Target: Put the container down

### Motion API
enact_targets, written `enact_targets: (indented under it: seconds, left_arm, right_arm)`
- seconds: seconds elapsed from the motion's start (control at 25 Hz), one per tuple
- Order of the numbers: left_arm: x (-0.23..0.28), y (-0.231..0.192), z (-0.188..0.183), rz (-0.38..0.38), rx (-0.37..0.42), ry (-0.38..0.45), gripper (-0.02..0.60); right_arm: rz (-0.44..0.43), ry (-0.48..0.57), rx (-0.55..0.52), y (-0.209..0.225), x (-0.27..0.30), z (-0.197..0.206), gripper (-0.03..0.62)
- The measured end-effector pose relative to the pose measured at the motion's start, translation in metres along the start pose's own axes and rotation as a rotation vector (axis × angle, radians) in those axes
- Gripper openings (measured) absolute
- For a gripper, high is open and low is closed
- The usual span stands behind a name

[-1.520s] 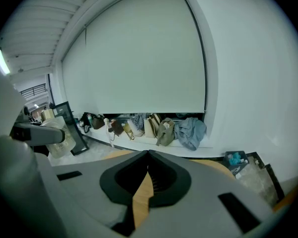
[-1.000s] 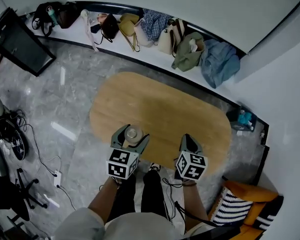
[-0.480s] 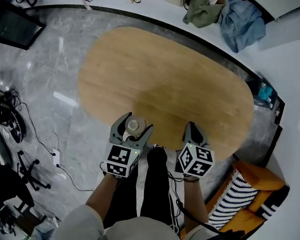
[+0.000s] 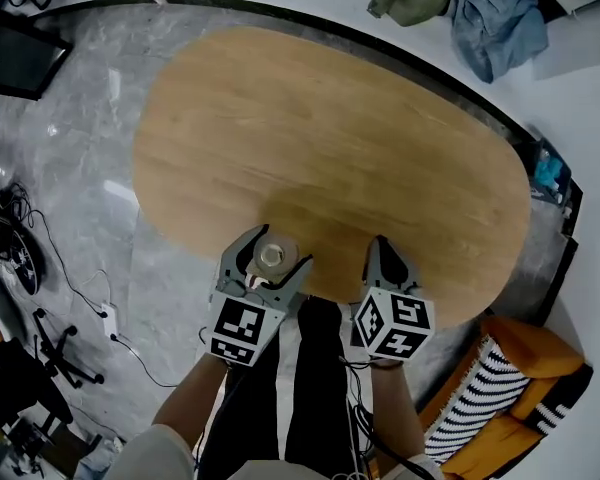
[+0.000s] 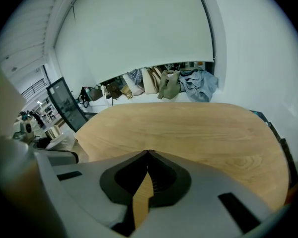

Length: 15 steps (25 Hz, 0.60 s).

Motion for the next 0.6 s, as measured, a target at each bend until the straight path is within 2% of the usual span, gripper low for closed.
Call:
enact_targets:
  seconds: [0.2, 0.6]
  left_arm:
    - [0.027, -0.014, -0.007, -0.007, -0.008, 0.028, 0.341]
    - [0.075, -0.024, -0.018, -0.015, 0.002, 0.023, 0.341]
  right_arm:
    - [-0.011, 0.003, -0.023, -0.001, 0.021, -0.001, 0.023]
    - [-0.013, -0.013, -0.044, 0.01, 0.048, -0.012, 0.023]
Point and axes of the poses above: the fingertips, and each gripper's own axes: x forward along the fingers, y to its right, z out of its underside, the point moved 4 cm from there along -x, backward along the fingers, and after that the axes turned 11 degrees about -x, right-handed, at the moved point
